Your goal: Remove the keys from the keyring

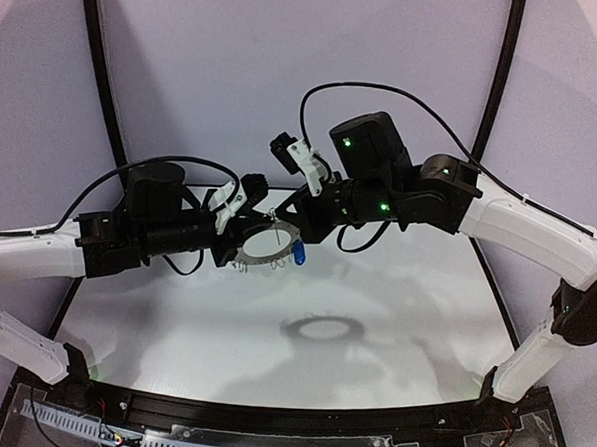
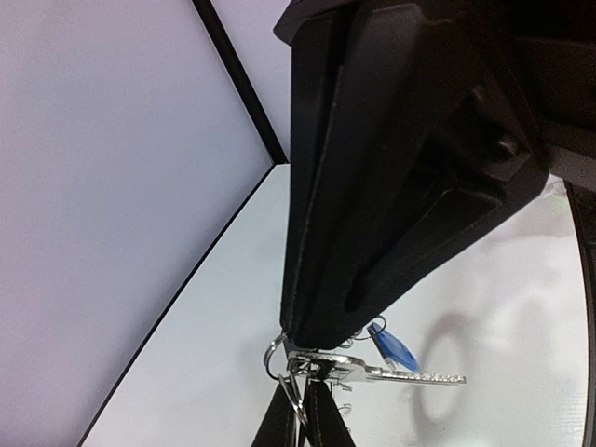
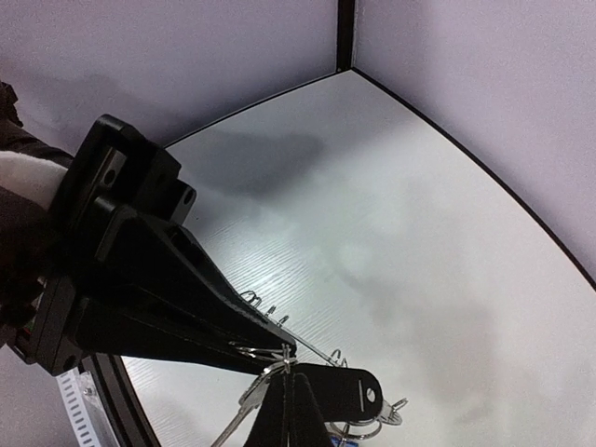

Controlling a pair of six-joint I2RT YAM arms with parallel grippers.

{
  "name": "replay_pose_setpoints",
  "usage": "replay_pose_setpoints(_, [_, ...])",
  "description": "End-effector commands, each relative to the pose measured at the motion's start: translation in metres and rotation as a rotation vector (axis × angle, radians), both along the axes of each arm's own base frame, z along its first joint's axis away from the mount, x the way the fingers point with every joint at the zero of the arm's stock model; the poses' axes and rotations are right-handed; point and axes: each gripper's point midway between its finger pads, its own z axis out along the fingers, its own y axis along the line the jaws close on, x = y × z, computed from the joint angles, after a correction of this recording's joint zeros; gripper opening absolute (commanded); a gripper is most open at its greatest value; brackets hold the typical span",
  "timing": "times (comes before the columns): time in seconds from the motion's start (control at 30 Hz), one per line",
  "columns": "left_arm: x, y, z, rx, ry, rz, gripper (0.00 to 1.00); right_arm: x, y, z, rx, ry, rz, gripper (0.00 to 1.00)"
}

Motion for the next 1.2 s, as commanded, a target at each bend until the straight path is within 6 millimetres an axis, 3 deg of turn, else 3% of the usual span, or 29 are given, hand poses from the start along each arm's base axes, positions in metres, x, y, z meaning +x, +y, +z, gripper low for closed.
replay_pose_setpoints(0.0, [-0.011, 0.009, 0.013, -0.009, -0.037, -0.038, 0.01, 0.028, -0.019, -0.016, -0.034, 0.085, -0.114, 0.0])
replay_pose_setpoints(0.43, [-0.018, 0.011, 0.034, -0.012, -0.144, -0.081, 0.01, 0.022, -0.011, -0.063, -0.149, 0.352, -0.058, 0.0])
replay_pose_setpoints(0.57, [-0.026, 0.008, 0.03, 0.053, -0.15, -0.141, 0.01, 0.015, -0.008, -0.069, -0.192, 0.439, 0.019, 0.0])
replay_pose_setpoints(0.77, [-0.039, 0.013, 0.041, 0.062, -0.202, -0.195, 0.01, 0.013, -0.015, -0.077, -0.229, 0.568, 0.074, 0.0])
replay_pose_setpoints(1.03, [-0.05, 0.009, 0.057, 0.009, -0.253, -0.251, 0.01, -0.005, 0.013, -0.082, -0.135, 0.752, 0.269, 0.0])
replay_pose_setpoints(1.17, [-0.048, 0.007, 0.059, 0.017, -0.274, -0.255, 0.01, 0.001, 0.002, -0.097, -0.187, 0.839, 0.191, 0.0])
